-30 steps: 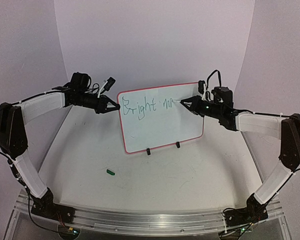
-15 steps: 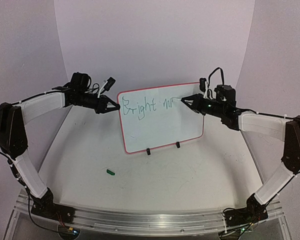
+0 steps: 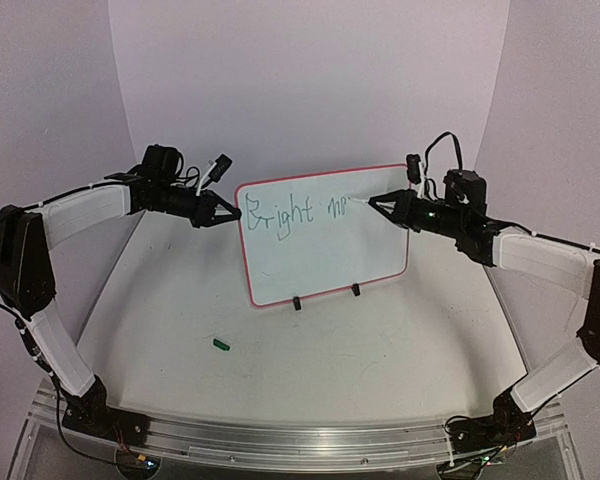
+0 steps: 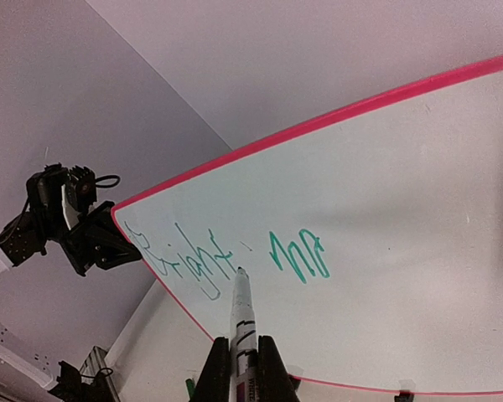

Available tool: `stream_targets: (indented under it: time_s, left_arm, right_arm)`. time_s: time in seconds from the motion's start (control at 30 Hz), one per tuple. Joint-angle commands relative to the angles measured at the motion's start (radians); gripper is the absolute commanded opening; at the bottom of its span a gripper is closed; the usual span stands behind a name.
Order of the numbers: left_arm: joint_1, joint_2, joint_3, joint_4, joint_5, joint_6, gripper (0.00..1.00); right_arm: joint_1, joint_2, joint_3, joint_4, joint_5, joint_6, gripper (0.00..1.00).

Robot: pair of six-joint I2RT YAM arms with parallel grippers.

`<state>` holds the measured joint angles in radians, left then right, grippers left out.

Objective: Write a sentence on the whiteboard

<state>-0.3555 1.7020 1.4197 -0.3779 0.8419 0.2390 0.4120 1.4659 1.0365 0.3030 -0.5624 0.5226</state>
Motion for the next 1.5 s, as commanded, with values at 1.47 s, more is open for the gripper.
stream_targets:
  time_s: [1.47]
  left_arm:
    - [-0.031, -0.023, 0.024, -0.072, -0.023, 0.033, 0.00]
  right_arm:
    - [-0.054, 0.177, 0.132, -0.055, 0.007, -0.070, 0.00]
